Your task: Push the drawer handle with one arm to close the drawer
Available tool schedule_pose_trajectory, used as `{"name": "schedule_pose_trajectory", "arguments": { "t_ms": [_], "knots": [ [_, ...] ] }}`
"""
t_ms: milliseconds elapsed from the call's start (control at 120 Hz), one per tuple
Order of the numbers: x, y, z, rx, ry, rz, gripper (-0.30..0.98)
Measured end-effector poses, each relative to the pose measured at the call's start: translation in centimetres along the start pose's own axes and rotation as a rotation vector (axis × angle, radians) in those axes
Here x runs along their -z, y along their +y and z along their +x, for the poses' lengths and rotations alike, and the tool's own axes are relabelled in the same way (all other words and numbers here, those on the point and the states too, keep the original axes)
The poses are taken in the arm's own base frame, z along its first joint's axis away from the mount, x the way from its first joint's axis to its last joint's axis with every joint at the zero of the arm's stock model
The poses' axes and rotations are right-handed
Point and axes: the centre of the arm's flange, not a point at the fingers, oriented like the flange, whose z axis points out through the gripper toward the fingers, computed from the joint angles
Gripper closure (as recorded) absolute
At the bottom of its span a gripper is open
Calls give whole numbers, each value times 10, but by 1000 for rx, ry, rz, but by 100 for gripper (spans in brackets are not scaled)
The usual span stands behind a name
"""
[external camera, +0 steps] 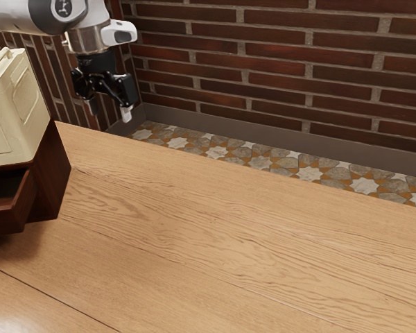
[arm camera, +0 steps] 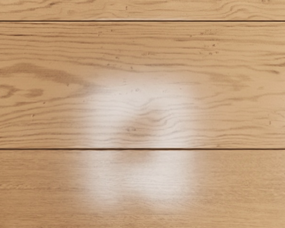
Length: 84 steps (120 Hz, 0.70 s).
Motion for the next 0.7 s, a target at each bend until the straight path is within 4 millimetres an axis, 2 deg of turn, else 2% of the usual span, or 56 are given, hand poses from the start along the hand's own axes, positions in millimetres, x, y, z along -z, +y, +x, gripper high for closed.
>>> {"name": "schedule_pose_trajectory", "arguments": {
  "t_ms": [25,58,100,133,150,208,242,283,325,358,408,433,458,483,533,558,592,650,675,700],
  "knots": [
    [25,0,13,-40,27,-10,0],
    [43,-1,19,-94,34,-28,0],
    [54,-12,19,-138,23,-43,0],
    [78,-21,10,-165,47,-42,0],
    [96,-24,0,-177,70,-37,0],
    [174,-24,-63,-200,180,20,0],
    [201,-20,-93,-213,218,51,0],
    [214,1,-111,-278,228,64,0],
    [210,18,-110,-346,204,66,0],
    [207,24,-110,-379,185,79,0],
    [211,33,-121,-409,169,111,0],
    [209,26,-128,-393,144,124,0],
    [203,4,-137,-333,107,138,1],
    [189,-28,-153,-238,53,150,1],
    [129,-92,-203,-36,-78,121,0],
    [83,-112,-229,34,-142,82,0],
    [25,-128,-257,92,-206,32,0],
    [-67,-145,-295,178,-271,-45,0],
    [-98,-144,-304,194,-283,-57,0],
    [-125,-135,-310,188,-280,-49,0]
  ]
}}
